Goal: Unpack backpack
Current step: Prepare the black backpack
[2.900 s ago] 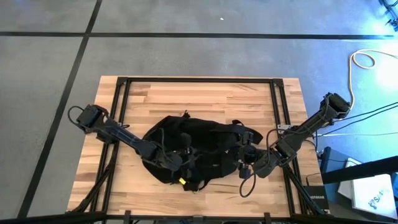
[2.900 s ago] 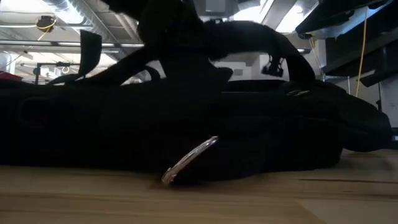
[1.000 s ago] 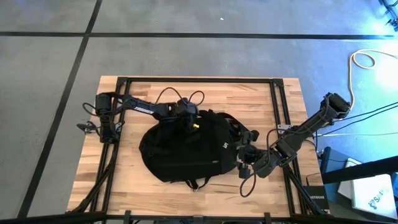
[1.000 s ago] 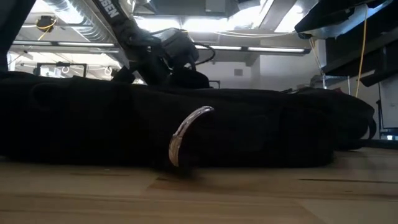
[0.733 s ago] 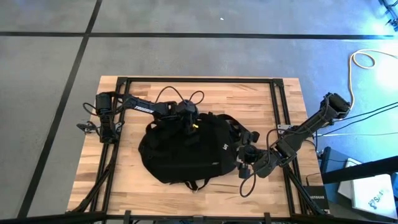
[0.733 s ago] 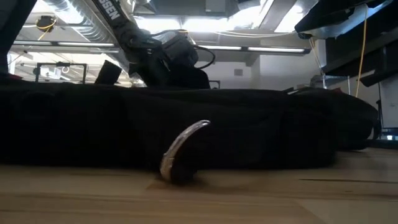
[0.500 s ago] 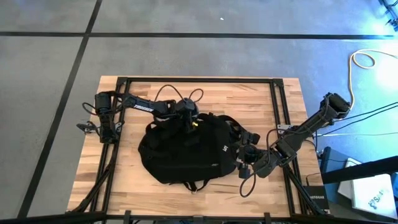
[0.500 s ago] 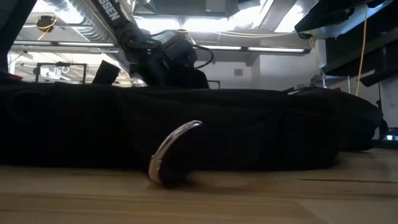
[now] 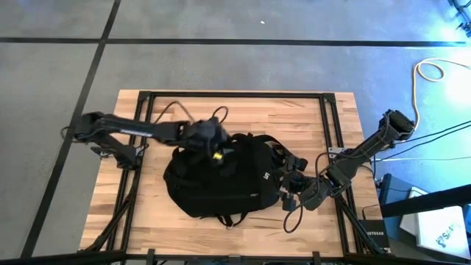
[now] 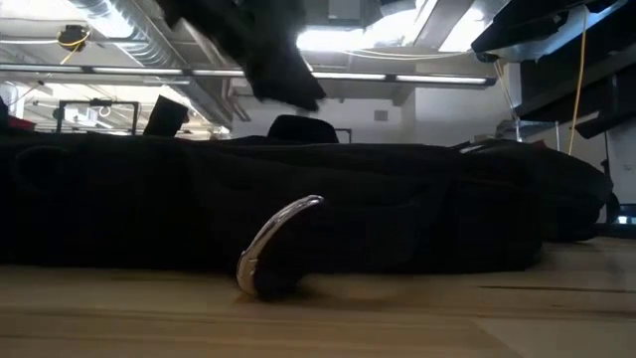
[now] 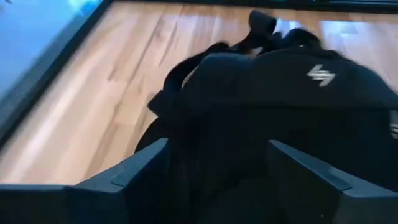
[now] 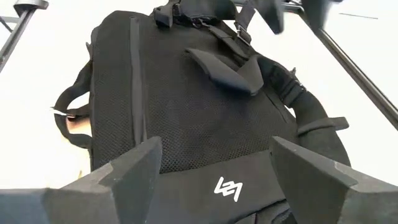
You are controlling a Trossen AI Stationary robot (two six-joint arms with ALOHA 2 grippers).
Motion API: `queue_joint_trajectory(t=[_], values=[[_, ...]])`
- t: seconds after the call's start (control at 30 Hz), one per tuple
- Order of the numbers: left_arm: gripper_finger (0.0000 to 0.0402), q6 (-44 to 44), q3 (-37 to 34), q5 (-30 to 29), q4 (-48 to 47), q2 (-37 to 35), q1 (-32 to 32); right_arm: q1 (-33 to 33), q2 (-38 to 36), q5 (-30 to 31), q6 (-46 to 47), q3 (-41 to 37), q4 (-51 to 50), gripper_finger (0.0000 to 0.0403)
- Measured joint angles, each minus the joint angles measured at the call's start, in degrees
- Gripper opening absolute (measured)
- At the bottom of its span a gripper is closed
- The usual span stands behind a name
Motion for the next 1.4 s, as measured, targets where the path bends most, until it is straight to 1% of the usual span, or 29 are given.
queue_joint_trajectory(t=[0.07,0.17,0.23,0.33,0.43,0.57,0.63,0.73,0.97,1.4], values=[[0.0244,0.3,0.0,-4.0,-3.3,-2.4,-4.6,0.0,0.0,0.0,0.7,0.0,-0.1,0.0280],[0.0240,2.3,0.1,-5.4,-8.8,-3.8,-12.1,0.0,0.0,0.0,1.9,0.0,-0.1,0.0280],[0.0239,1.9,0.1,-7.1,-13.1,-3.5,-16.1,0.0,0.0,-0.1,2.1,0.0,-0.1,0.0280],[0.0239,-5.2,0.0,-12.4,-18.6,-2.5,-20.4,0.0,0.0,0.0,2.2,0.0,-0.1,0.0280],[0.0239,-12.7,0.0,-15.4,-19.8,-2.1,-24.6,0.0,0.0,0.0,2.5,0.0,-0.1,0.0280],[0.0239,-21.3,0.0,-22.5,-24.0,-2.1,-30.0,0.0,0.0,0.0,2.4,0.0,-0.1,0.0280],[0.0239,-25.9,0.0,-24.5,-26.5,-2.1,-31.4,0.0,0.0,0.0,2.4,0.0,-0.1,0.0280],[0.0239,-30.7,-0.1,-24.8,-28.1,-2.1,-33.1,0.0,0.0,0.0,2.4,0.0,-0.1,0.0280],[0.0239,-33.2,-3.1,-23.7,-23.0,-1.3,-34.7,0.0,0.0,0.0,2.2,0.0,-0.2,0.0280],[0.0239,-36.8,-5.4,-23.0,-23.5,-1.2,-32.7,0.0,0.0,0.0,2.1,0.0,-0.2,0.0280]])
